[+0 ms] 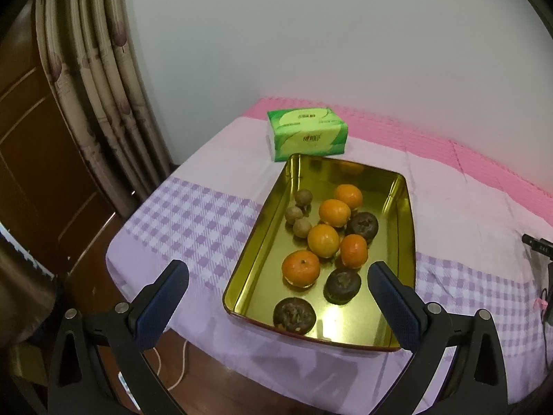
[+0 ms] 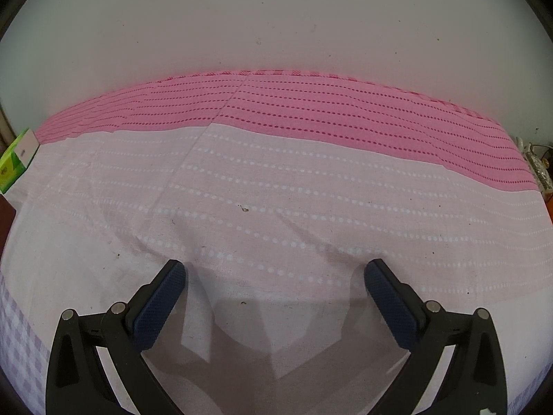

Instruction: Organize fruits

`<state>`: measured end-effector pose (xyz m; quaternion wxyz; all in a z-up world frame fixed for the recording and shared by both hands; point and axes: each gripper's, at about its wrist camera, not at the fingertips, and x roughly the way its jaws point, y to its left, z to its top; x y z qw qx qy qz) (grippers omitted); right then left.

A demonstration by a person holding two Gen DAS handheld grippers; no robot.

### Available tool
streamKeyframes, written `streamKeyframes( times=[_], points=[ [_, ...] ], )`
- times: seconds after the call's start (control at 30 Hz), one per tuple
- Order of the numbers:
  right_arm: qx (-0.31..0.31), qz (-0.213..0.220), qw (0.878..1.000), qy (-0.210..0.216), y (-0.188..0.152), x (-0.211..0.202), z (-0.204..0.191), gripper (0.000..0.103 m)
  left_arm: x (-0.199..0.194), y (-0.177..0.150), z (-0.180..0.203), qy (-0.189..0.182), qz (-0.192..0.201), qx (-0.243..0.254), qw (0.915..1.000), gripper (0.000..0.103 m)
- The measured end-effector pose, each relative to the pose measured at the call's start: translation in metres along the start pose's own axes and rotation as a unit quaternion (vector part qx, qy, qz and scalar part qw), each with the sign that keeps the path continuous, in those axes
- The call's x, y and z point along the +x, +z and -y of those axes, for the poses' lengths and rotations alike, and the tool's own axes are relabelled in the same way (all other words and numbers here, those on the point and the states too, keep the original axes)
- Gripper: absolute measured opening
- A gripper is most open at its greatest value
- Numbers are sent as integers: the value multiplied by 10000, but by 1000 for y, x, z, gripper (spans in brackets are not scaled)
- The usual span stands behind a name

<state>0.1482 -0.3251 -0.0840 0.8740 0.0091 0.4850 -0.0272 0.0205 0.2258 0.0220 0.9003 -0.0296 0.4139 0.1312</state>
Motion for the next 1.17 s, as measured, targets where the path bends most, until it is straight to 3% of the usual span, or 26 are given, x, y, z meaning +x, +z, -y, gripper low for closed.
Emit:
streamKeyframes(
  times=[0.2, 0.47, 0.7, 0.93, 1.17],
  points=[
    [2, 5, 10000, -2, 0, 1, -1, 103, 7, -1, 3, -18, -231, -10, 9997, 103],
    [2, 7, 10000, -2, -1, 1, -1, 103, 7, -2, 2, 92, -201, 1, 9998, 103],
    [2, 7, 10000, -2, -1, 1, 0, 103, 14, -2, 0, -80, -323, -5, 9994, 103],
    [3, 6, 10000, -2, -1, 1, -1, 103, 0, -2, 4, 93, 151, 110, 9998, 103],
    [4, 6, 10000, -2, -1, 1, -1, 103, -6, 0, 9, 113, 158, 253, 9995, 103]
  ],
)
